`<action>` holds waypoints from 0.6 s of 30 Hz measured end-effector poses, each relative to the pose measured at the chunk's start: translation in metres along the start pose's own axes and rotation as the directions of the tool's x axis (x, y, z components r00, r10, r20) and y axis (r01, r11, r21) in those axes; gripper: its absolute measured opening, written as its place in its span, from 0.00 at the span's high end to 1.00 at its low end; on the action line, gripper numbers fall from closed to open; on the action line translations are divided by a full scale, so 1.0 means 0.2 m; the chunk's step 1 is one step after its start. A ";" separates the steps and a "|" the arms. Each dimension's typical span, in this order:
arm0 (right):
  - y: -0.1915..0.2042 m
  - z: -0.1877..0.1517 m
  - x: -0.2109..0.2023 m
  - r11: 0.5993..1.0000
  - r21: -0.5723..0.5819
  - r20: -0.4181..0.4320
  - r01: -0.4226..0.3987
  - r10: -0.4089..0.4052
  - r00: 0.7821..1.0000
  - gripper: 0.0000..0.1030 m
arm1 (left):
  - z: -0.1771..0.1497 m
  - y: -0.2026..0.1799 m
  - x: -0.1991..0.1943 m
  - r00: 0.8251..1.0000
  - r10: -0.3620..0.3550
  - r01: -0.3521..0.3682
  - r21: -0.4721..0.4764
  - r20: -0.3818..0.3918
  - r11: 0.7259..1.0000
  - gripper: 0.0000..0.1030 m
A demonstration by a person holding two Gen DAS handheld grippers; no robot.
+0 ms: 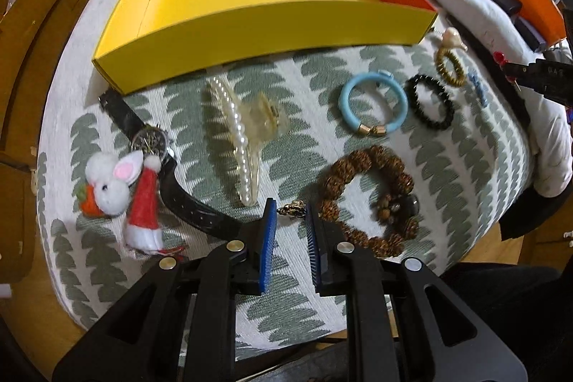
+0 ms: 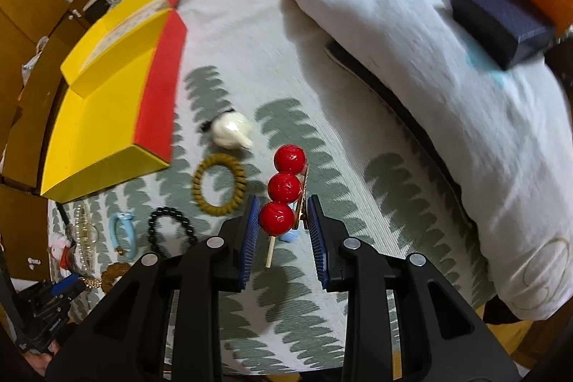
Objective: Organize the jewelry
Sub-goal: 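Carry both hairpins out of the box and release them on the bed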
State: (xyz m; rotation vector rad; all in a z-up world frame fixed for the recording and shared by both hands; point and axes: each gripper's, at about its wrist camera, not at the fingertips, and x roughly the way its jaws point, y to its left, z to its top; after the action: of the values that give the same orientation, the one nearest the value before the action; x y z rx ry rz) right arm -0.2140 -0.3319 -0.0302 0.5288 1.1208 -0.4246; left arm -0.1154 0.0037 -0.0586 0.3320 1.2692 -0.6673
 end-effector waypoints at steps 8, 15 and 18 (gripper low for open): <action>-0.05 -0.01 0.15 0.999 0.021 -0.074 0.044 -0.042 0.996 0.73 | 0.01 0.02 0.01 1.000 0.011 -0.011 -0.001 -0.008 1.000 0.84; -0.08 0.00 0.14 0.995 0.028 -0.067 0.092 -0.090 0.994 0.69 | 0.03 0.01 0.01 1.000 0.017 -0.017 -0.005 -0.006 1.000 0.84; -0.07 0.01 0.12 0.995 0.022 -0.056 0.095 -0.094 0.994 0.67 | 0.04 0.00 -0.03 1.000 0.015 -0.015 -0.001 0.019 1.000 0.79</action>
State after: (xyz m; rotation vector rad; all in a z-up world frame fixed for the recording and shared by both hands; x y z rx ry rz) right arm -0.2119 -0.3455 -0.0545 0.5130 1.1983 -0.5091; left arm -0.1100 0.0007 -0.0496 0.3331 1.2482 -0.6558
